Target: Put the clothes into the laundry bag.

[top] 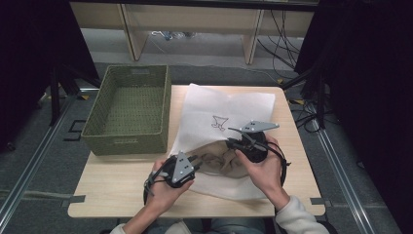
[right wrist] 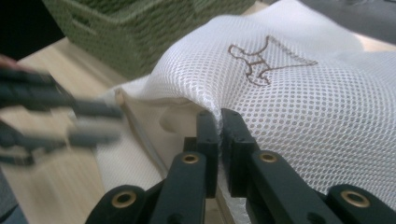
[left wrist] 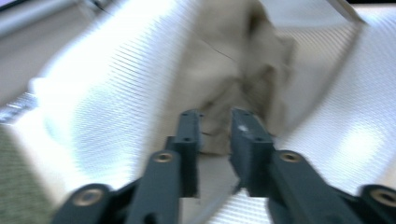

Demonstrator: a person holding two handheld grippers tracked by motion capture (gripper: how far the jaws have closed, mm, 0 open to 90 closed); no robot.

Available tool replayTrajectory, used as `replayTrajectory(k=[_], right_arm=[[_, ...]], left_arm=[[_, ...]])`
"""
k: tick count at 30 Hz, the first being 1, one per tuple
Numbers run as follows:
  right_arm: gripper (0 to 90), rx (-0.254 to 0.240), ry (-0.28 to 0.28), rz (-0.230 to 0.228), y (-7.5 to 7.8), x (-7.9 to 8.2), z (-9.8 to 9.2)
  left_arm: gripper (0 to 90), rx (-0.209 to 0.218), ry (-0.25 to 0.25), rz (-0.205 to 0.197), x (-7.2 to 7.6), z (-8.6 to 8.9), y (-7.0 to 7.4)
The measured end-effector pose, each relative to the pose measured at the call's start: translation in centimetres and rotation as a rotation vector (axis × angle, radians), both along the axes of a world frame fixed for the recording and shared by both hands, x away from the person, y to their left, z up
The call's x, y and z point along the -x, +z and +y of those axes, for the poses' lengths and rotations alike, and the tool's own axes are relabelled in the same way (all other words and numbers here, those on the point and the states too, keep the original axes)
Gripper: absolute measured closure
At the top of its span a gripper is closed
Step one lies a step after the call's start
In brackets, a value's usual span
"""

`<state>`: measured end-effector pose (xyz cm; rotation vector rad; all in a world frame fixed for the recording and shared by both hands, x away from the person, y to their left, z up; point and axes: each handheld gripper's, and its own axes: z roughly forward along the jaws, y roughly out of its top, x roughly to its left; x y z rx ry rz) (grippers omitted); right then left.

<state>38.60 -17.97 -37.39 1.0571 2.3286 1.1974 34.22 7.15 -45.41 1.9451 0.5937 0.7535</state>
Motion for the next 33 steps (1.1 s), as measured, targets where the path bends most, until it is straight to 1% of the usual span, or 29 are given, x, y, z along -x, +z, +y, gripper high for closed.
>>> replayTrajectory(k=[2,3,4,5,6,7,8,9,10,11,12,13,14,15,16,17,18,19,20,21,22,23,24,26,28,29,30,31,33], right_arm=[[87.4,0.010,0.001,0.033,-0.3,0.4,0.1],[87.4,0.020,0.018,0.020,-0.4,0.4,0.1],[87.4,0.020,0.018,0.020,-0.4,0.4,0.1],[87.4,0.015,0.010,0.022,-0.4,0.4,0.1],[87.4,0.023,0.008,0.015,-0.3,0.5,0.2],[87.4,0.015,0.015,0.018,-0.3,0.6,0.2],[87.4,0.019,0.016,0.013,-0.3,0.6,0.2],[87.4,0.014,0.016,0.025,-0.1,0.7,0.2],[87.4,0.014,0.016,0.025,-0.1,0.7,0.2],[87.4,0.014,0.019,0.026,-0.2,0.7,0.2],[87.4,0.020,0.022,0.020,-0.2,0.7,0.2],[87.5,0.026,0.022,0.030,-0.2,0.7,0.1],[87.5,0.033,0.039,0.036,-0.3,0.7,0.1],[87.5,0.033,0.039,0.036,-0.3,0.7,0.1],[87.5,0.037,0.036,0.060,-0.3,0.7,0.2],[87.6,0.054,0.060,0.108,-0.6,0.7,0.4],[87.6,0.114,0.107,0.132,-1.4,0.4,0.5],[87.6,0.114,0.107,0.132,-1.4,0.4,0.5],[87.5,0.136,0.113,0.174,-2.0,0.3,0.7],[87.5,0.164,0.138,0.238,-3.3,0.1,0.9],[87.5,0.164,0.138,0.238,-3.3,0.1,0.9],[87.4,0.198,0.143,0.281,-3.9,0.0,1.1],[87.4,0.221,0.164,0.302,-4.8,-0.1,1.3],[87.2,0.247,0.177,0.344,-5.8,-0.1,1.6],[87.0,0.288,0.189,0.395,-7.1,-0.2,1.9],[87.0,0.297,0.193,0.406,-7.4,-0.2,2.0],[87.0,0.297,0.193,0.406,-7.4,-0.2,2.0],[87.1,0.302,0.188,0.434,-7.8,-0.1,2.0],[87.2,0.315,0.198,0.438,-8.4,-0.2,1.9]], left_arm=[[70.7,-0.032,0.028,-0.042,-0.2,0.3,0.3],[66.6,-0.045,0.043,-0.048,-0.5,0.3,0.2],[66.6,-0.069,0.048,-0.057,-0.7,0.2,0.2],[61.5,-0.110,0.053,-0.066,-1.3,-0.1,-0.1],[54.4,-0.137,0.057,-0.054,-1.6,-0.4,-0.5],[49.7,-0.167,0.054,-0.058,-1.9,-0.6,-0.7],[48.3,-0.190,0.056,-0.058,-2.2,-0.9,-1.0],[44.5,-0.270,0.062,-0.058,-2.9,-1.3,-1.6],[45.5,-0.270,0.062,-0.058,-2.9,-1.3,-1.6],[45.5,-0.300,0.071,-0.059,-3.2,-1.3,-1.9],[49.0,-0.339,0.083,-0.063,-3.6,-1.3,-2.1],[59.6,-0.356,0.086,-0.061,-3.9,-1.2,-2.2],[65.1,-0.368,0.092,-0.051,-4.2,-1.1,-2.2],[65.1,-0.368,0.090,-0.034,-4.3,-1.0,-2.2],[72.7,-0.372,0.081,-0.018,-4.4,-0.8,-2.1],[78.1,-0.384,0.069,-0.002,-4.3,-0.6,-1.9],[80.9,-0.370,0.021,0.060,-4.0,0.1,-1.6],[81.4,-0.370,0.021,0.060,-4.0,0.1,-1.6],[81.4,-0.358,0.013,0.087,-3.8,0.6,-1.4],[82.5,-0.366,0.007,0.110,-3.3,1.4,-1.4],[82.8,-0.366,0.007,0.110,-3.3,1.4,-1.4],[82.8,-0.364,-0.006,0.127,-3.0,1.7,-1.6],[83.0,-0.382,-0.016,0.139,-2.8,1.9,-1.7],[83.1,-0.415,-0.044,0.150,-2.4,1.9,-2.1],[83.0,-0.440,-0.083,0.178,-1.9,1.7,-2.7],[83.0,-0.440,-0.083,0.178,-1.9,1.7,-2.7],[83.0,-0.474,-0.104,0.190,-1.8,1.8,-2.7],[83.0,-0.477,-0.113,0.199,-1.7,1.8,-2.8],[82.9,-0.473,-0.132,0.212,-1.5,1.8,-3.0]])
